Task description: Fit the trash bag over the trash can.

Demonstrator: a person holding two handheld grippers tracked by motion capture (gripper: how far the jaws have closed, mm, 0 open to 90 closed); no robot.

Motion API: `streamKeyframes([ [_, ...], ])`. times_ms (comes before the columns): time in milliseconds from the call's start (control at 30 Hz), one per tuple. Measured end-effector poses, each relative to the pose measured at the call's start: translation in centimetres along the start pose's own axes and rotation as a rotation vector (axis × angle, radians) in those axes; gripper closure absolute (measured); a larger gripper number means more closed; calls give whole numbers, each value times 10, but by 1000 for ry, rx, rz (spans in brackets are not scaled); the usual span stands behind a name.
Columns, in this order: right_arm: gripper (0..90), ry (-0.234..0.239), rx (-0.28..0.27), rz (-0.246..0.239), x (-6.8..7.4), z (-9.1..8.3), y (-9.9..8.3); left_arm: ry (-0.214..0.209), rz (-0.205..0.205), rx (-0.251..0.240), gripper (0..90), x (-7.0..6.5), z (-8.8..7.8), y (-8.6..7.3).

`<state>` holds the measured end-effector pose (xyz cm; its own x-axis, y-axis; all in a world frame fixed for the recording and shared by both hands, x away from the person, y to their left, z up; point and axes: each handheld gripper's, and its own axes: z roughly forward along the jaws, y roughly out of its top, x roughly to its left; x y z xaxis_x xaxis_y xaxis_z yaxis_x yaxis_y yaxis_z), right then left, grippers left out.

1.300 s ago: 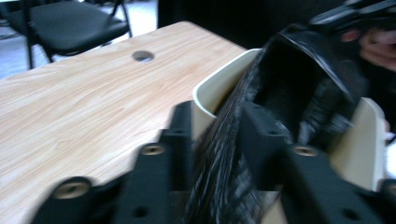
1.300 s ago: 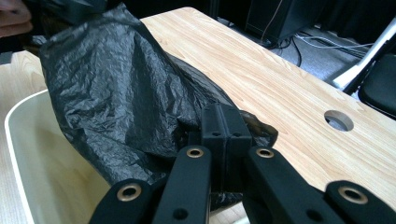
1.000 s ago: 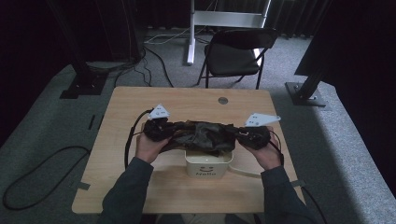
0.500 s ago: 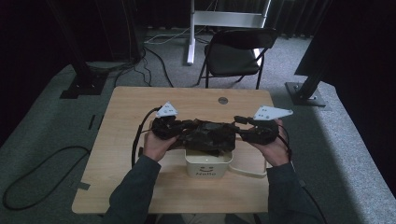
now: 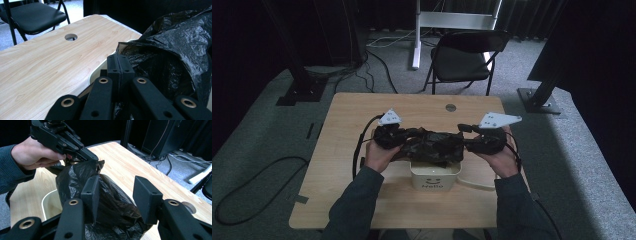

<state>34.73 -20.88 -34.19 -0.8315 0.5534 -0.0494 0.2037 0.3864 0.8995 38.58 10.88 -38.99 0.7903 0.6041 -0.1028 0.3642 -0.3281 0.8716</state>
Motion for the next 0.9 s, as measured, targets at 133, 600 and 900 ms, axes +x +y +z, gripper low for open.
streamKeyframes([
  [133,558,6,0,0,0,1,0,0,-1,-2,900,0,0,0],
  [600,531,75,17,-23,14,25,10,-10,18,0,900,-8,6,5],
  [900,615,95,60,-32,18,39,13,-27,26,-14,897,-13,5,7],
])
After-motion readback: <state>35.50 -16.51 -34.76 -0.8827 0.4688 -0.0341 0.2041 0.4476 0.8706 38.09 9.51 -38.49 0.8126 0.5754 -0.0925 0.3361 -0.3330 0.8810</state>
